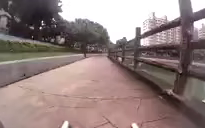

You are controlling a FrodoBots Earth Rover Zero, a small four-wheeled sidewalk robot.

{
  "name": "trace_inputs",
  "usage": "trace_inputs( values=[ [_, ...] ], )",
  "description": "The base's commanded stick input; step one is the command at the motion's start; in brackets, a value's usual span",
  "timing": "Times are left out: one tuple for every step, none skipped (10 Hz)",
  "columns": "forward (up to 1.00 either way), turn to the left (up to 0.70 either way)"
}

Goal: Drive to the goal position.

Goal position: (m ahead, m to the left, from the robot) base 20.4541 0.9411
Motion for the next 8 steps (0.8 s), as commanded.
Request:
trace_inputs(
  values=[
    [0.70, 0.00],
    [0.70, 0.00],
    [0.70, 0.00],
    [0.70, 0.00],
    [0.70, 0.00],
    [0.70, 0.00],
    [0.70, 0.00],
    [0.70, 0.00]
  ],
)
